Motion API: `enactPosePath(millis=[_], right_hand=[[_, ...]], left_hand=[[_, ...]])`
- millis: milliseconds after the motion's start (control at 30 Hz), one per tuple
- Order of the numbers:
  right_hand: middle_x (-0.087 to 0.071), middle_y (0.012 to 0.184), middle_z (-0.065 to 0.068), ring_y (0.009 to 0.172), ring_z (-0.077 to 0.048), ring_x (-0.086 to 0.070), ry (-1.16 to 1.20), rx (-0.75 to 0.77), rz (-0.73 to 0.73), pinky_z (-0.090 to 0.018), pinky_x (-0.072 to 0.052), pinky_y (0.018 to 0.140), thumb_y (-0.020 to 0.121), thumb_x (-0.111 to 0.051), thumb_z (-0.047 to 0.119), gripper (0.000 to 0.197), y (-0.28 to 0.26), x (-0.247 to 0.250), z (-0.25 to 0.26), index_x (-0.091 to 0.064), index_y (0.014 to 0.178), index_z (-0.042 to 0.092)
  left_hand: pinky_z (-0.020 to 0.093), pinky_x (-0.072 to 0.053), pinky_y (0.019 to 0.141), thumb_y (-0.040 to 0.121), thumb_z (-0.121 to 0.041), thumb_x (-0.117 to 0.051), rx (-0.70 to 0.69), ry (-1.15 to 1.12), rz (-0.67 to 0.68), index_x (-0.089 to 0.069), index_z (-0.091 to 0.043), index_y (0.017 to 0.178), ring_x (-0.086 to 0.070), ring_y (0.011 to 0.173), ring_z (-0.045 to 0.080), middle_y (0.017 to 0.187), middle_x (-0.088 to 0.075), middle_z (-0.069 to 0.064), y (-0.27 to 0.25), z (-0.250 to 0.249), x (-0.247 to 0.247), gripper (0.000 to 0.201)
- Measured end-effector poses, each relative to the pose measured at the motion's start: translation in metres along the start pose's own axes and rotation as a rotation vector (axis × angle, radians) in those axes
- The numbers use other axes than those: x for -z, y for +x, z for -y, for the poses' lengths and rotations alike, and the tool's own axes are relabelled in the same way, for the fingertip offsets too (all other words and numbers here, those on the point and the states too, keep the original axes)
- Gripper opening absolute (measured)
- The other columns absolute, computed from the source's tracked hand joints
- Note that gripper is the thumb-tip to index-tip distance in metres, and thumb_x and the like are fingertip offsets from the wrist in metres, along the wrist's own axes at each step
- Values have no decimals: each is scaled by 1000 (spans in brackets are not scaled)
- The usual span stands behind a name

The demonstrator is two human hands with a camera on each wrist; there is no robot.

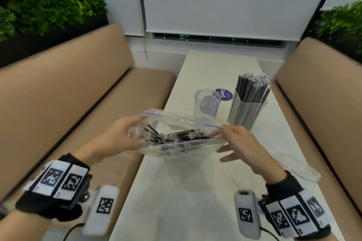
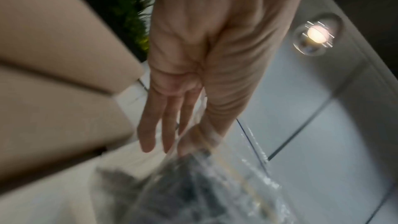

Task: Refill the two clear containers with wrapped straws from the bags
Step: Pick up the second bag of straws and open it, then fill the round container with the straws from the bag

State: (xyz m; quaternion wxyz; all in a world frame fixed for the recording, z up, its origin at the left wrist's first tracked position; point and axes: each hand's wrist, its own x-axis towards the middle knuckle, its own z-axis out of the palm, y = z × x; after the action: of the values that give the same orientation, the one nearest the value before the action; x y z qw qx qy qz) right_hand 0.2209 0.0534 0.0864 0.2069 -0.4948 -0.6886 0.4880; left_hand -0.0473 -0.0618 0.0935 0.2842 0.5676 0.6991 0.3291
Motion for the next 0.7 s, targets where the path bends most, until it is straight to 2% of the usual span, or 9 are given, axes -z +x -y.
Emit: enactPosePath(millis=[33, 100, 167, 267, 367, 467, 567, 633, 700], right_hand=[[-65, 105, -10, 85, -30, -70, 115, -48, 48, -36, -63, 63, 98, -39, 15, 34, 0, -3, 0, -71, 96, 6], [-65, 99, -14, 80, -27, -68, 282, -33, 71, -34, -61, 65, 99, -35, 7, 35, 1, -6, 0, -68, 89, 4], [-65, 87, -13, 77, -21, -66, 420, 15, 52, -33, -58, 70, 97, -34, -3, 35, 6, -9, -3, -67, 86, 6], [-65, 80, -6, 70, -17, -63, 491, -24, 21, -29, -50, 64, 96, -37, -6, 31, 11, -16, -12, -65, 91, 6], [-58, 87, -3, 74, -16, -57, 401, -141, 19, -31, -47, 70, 100, -48, 19, 24, 12, -28, -28, -68, 87, 18], [-59, 114, 14, 108, -11, -53, 306, -150, 165, -44, -42, 93, 96, -50, 48, 20, 6, -38, -32, -65, 103, 37], [-70, 123, 6, 117, -19, -64, 418, -57, 323, -50, -49, 100, 99, -49, 44, 30, 5, -47, -27, -64, 121, 30], [-71, 119, -14, 110, -29, -69, 489, -38, 227, -50, -54, 95, 103, -46, 27, 27, 9, -46, -24, -66, 118, 16], [-65, 117, -32, 109, -43, -65, 519, -39, 147, -52, -59, 83, 104, -45, 18, 26, 16, -40, -28, -67, 110, 5]], left_hand=[[7, -49, 70, 71, 16, -72, 31, -166, 23, -56, -41, 113, -64, 81, -1, 88, -73, -27, 0, 0, -3, 72], [13, -53, 64, 65, 26, -68, 103, -378, 89, -52, -38, 126, -64, 75, 9, 84, -72, -8, 1, -2, -13, 89], [18, -51, 65, 57, 14, -67, 114, -345, 134, -45, -28, 143, -59, 79, 17, 98, -64, 8, 8, 1, -22, 98], [15, -53, 72, 59, 9, -77, 126, -248, 152, -45, -19, 143, -67, 87, 2, 133, -55, 1, 13, 9, -35, 94], [21, -57, 72, 73, 12, -77, 170, -200, 161, -48, -17, 135, -66, 77, 2, 116, -68, 4, 12, 11, -52, 75], [16, -54, 60, 76, 7, -79, 176, -264, 77, -57, -15, 125, -62, 64, -1, 79, -73, -5, 16, 10, -73, 58], [11, -52, 58, 77, 6, -78, 138, -390, 35, -54, -20, 127, -66, 66, -8, 94, -69, -6, 19, 1, -94, 61], [9, -53, 73, 77, -6, -81, 105, -389, 49, -41, -36, 135, -62, 87, -9, 111, -54, -9, 19, 0, -104, 76], [20, -40, 108, 62, -43, -89, 101, -161, 39, -27, -55, 137, -38, 121, 7, 126, -31, -4, 18, 8, -107, 98]])
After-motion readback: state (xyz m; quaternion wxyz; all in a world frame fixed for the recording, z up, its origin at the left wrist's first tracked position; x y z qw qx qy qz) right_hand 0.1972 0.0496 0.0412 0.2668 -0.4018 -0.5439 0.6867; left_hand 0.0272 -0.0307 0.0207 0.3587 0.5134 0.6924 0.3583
